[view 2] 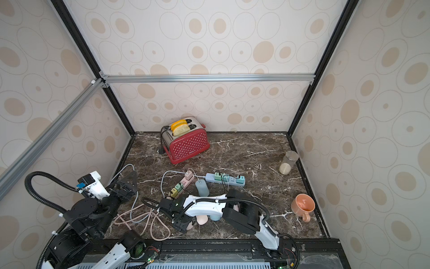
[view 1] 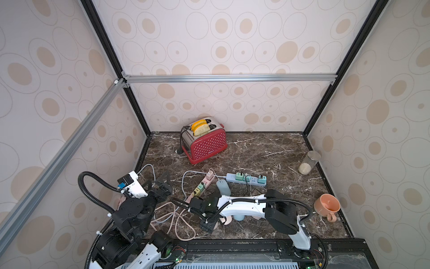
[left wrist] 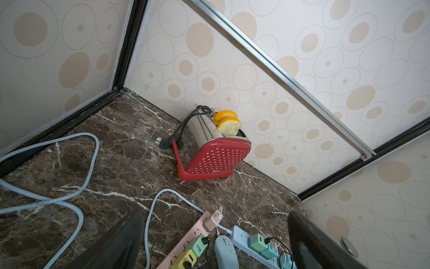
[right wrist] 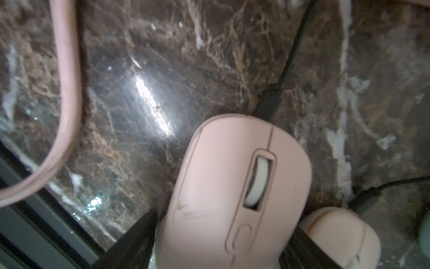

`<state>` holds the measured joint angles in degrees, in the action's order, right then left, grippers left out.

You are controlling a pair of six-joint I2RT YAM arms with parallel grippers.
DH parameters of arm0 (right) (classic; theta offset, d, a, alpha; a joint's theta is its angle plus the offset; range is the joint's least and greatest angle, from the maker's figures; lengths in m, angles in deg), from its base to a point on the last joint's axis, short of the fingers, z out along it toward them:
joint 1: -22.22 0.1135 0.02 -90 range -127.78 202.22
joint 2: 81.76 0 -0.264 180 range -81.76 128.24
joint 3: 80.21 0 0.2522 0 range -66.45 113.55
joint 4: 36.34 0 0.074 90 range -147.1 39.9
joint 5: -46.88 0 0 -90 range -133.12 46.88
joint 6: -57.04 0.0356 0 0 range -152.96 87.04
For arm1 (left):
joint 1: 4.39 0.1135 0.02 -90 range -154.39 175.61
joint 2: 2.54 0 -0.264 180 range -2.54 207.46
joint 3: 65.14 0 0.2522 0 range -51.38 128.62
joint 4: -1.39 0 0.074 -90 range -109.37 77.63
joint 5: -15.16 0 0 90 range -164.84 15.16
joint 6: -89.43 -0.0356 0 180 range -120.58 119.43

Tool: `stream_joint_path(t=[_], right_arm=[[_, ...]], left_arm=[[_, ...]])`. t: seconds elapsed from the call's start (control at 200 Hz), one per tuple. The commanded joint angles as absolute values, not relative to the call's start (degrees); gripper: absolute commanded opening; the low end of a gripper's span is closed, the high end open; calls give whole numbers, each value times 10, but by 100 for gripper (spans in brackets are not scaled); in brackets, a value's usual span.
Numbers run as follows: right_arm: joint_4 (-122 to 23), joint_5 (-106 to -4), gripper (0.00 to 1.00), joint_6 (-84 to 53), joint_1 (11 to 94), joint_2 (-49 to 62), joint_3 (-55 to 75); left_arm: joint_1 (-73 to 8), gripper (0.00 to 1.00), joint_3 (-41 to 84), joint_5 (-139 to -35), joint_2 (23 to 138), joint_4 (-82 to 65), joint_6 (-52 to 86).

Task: Unplug the wireless mouse
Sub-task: Pick up the mouse from the center of the board.

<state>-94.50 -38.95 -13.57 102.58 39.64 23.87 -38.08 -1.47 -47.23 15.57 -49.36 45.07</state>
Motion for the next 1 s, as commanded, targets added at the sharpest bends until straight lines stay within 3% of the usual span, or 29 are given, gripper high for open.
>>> stream_joint_path(t=[0.0, 0.396, 0.701, 0.996], right_arm=[[-955, -378, 81, -141, 1029, 412, 249], [-972, -334, 80, -118, 1022, 440, 296], [-948, -345, 63, -105, 997, 413, 237], [-827, -351, 48, -137, 991, 343, 136]], left_arm=[[-376, 99, -3, -456, 156, -509, 464], [-377, 99, -9, -451, 160, -514, 466], [-377, 99, -17, -453, 159, -515, 466], [-377, 99, -45, -497, 169, -502, 476]])
